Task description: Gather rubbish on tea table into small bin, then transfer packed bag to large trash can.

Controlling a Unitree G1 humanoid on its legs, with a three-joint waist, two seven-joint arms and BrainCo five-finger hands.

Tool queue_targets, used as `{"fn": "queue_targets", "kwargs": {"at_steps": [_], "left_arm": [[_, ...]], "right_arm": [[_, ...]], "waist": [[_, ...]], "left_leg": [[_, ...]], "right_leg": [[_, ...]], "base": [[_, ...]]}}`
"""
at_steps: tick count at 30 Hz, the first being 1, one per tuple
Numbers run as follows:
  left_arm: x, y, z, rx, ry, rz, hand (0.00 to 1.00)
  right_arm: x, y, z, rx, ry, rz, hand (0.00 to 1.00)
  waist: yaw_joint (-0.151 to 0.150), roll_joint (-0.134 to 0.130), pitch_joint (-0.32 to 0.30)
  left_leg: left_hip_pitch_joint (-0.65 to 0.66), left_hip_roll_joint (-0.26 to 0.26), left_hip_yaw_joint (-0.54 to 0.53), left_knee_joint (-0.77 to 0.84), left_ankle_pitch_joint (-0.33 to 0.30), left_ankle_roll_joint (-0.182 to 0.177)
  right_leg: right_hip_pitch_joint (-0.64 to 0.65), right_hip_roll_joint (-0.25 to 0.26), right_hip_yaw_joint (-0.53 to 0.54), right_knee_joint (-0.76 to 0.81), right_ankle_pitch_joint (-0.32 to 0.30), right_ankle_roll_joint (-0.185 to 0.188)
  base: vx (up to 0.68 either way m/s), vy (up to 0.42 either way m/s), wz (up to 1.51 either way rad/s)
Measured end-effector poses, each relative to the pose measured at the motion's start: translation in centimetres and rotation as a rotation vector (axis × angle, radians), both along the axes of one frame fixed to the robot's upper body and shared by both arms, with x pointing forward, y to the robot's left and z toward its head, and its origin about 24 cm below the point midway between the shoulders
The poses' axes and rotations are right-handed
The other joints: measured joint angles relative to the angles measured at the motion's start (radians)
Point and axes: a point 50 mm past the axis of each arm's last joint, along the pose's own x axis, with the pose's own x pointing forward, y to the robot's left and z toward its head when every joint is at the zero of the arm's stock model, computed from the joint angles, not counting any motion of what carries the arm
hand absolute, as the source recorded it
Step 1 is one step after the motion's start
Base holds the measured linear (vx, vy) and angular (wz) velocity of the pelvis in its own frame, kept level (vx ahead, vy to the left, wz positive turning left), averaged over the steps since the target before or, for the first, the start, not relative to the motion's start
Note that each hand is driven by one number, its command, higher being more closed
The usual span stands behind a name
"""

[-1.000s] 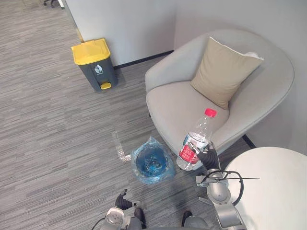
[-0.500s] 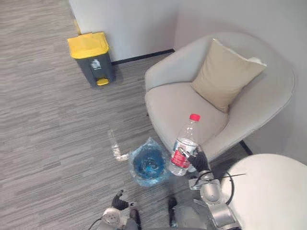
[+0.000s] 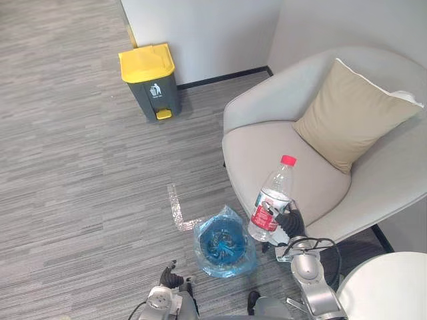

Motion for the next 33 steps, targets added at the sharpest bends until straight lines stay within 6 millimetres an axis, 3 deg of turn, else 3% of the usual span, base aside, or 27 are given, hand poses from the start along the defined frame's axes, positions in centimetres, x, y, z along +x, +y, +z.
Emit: {"fn": "queue_targets", "kwargs": {"at_steps": [4, 6, 10, 15, 19, 22, 23, 27, 28, 33], "left_arm": [[0.0, 0.5, 0.0, 0.014, 0.0, -0.001, 0.0], [0.2, 0.5, 0.1, 0.016, -0.009, -0.001, 0.0], [2.9, 0.5, 1.3, 0.018, -0.094, 0.021, 0.0], [7.4, 0.8, 4.0, -0.026, -0.266, 0.142, 0.0], [10.7, 1.2, 6.7, -0.07, -0.404, 0.249, 0.0], [12.5, 1.5, 8.4, -0.085, -0.484, 0.293, 0.0], [13.5, 1.7, 9.7, -0.101, -0.546, 0.32, 0.0], [15.3, 1.9, 12.3, -0.145, -0.667, 0.369, 0.0], [16.2, 1.8, 13.5, -0.155, -0.719, 0.365, 0.0], [17.6, 1.2, 15.9, -0.195, -0.817, 0.358, 0.0]], "right_arm": [[0.8, 1.1, -0.1, -0.021, -0.002, 0.047, 1.0], [1.9, 1.5, 0.0, -0.05, -0.009, 0.074, 1.0], [4.4, 1.1, 1.4, -0.129, -0.068, 0.102, 1.0], [7.5, 1.6, 4.5, -0.166, -0.173, 0.098, 1.0], [9.2, 3.0, 7.3, -0.21, -0.28, 0.143, 1.0], [10.2, 3.5, 9.2, -0.225, -0.348, 0.145, 1.0], [10.6, 3.7, 10.5, -0.224, -0.392, 0.132, 1.0], [11.9, 3.7, 13.5, -0.223, -0.48, 0.094, 1.0], [12.4, 3.8, 15.0, -0.223, -0.526, 0.08, 1.0], [14.2, 3.7, 16.8, -0.237, -0.54, 0.041, 1.0]], "waist": [[0.007, 0.005, 0.003], [0.008, 0.021, 0.014], [0.004, 0.043, 0.116], [0.024, 0.044, 0.234], [0.046, 0.043, 0.25], [0.049, 0.035, 0.276], [0.052, 0.033, 0.279], [0.062, 0.021, 0.309], [0.075, 0.013, 0.318], [0.096, 0.012, 0.324]], "left_leg": [[0.004, 0.0, 0.034, -0.009, -0.002, 0.003], [-0.038, 0.006, 0.057, 0.001, -0.002, 0.004], [-0.174, 0.023, 0.063, 0.105, -0.015, 0.023], [-0.416, 0.044, 0.048, 0.328, -0.07, 0.047], [-0.666, 0.07, 0.03, 0.495, -0.105, 0.057], [-0.756, 0.072, 0.017, 0.524, -0.108, 0.056], [-0.829, 0.078, 0.017, 0.533, -0.092, 0.06], [-0.927, 0.08, 0.023, 0.529, -0.05, 0.073], [-0.974, 0.08, 0.019, 0.53, -0.026, 0.076], [-1.063, 0.08, -0.002, 0.54, -0.003, 0.075]], "right_leg": [[-0.032, -0.005, 0.037, 0.009, 0.008, 0.013], [-0.105, 0.002, 0.065, 0.052, 0.008, 0.014], [-0.254, 0.005, 0.08, 0.163, 0.007, 0.015], [-0.494, -0.011, 0.1, 0.389, -0.054, 0.039], [-0.723, -0.014, 0.099, 0.527, -0.104, 0.039], [-0.807, -0.017, 0.097, 0.564, -0.108, 0.038], [-0.881, -0.019, 0.095, 0.585, -0.107, 0.036], [-0.986, -0.028, 0.087, 0.617, -0.097, 0.031], [-1.037, -0.029, 0.084, 0.633, -0.09, 0.026], [-1.119, -0.03, 0.067, 0.665, -0.089, 0.023]], "base": [[0.02, 0.048, -0.27], [-0.07, 0.013, -0.4], [-0.14, 0.006, -0.13], [-0.22, 0.033, 0.05], [-0.22, 0.011, 0.01], [-0.2, 0.015, 0.12], [-0.14, -0.007, 0.17], [-0.09, -0.013, 0.17], [-0.03, -0.011, 0.1], [0.02, -0.015, 0.1]]}}
